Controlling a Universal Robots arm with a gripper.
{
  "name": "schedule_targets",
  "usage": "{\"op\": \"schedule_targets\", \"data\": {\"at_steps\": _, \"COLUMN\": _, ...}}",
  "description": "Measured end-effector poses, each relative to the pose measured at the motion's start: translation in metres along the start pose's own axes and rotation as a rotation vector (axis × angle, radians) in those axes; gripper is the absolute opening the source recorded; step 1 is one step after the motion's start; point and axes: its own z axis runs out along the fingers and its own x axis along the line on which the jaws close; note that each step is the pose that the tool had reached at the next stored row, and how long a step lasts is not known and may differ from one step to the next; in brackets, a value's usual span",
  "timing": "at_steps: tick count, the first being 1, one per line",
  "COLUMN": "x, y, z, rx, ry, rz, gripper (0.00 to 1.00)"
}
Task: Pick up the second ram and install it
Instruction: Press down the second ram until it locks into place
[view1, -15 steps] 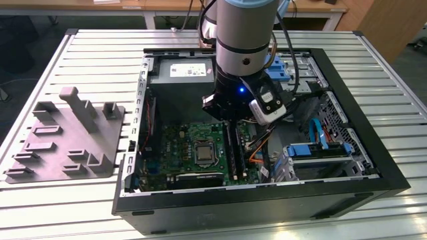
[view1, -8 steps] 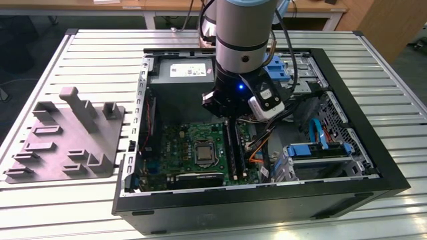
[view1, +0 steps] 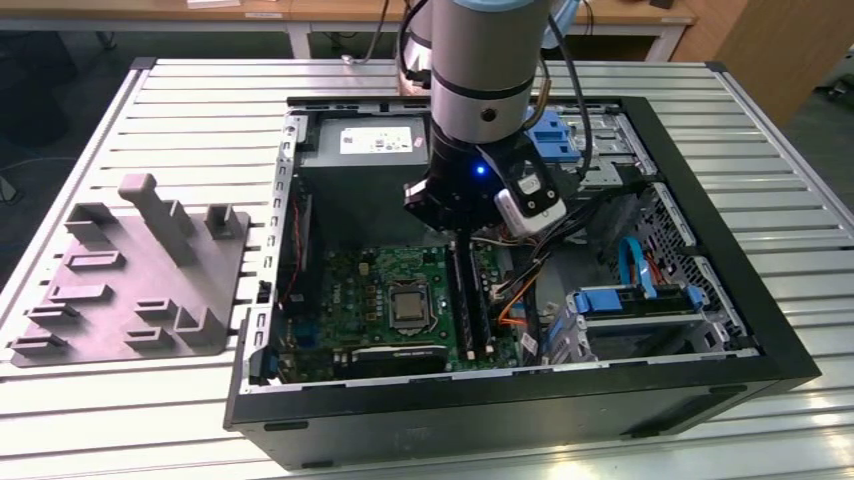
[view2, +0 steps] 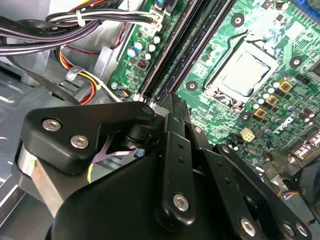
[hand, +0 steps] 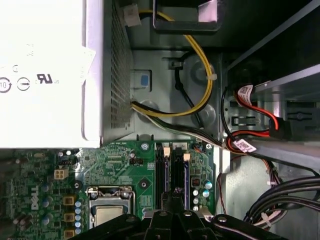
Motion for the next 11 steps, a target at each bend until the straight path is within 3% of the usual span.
{"op": "schedule_targets", "data": {"at_steps": 5, "x": -0.0011, "y": 0.0014, "z": 0.0065, "rx": 0.0004, "ry": 0.0002, "rz": 0.0, "gripper": 0.1}}
{"op": "schedule_targets", "data": {"at_steps": 11, "x": -0.001, "y": 0.0109, "z": 0.0101, "rx": -0.0017, "ry": 0.0001, "rz": 0.0, "gripper": 0.1}}
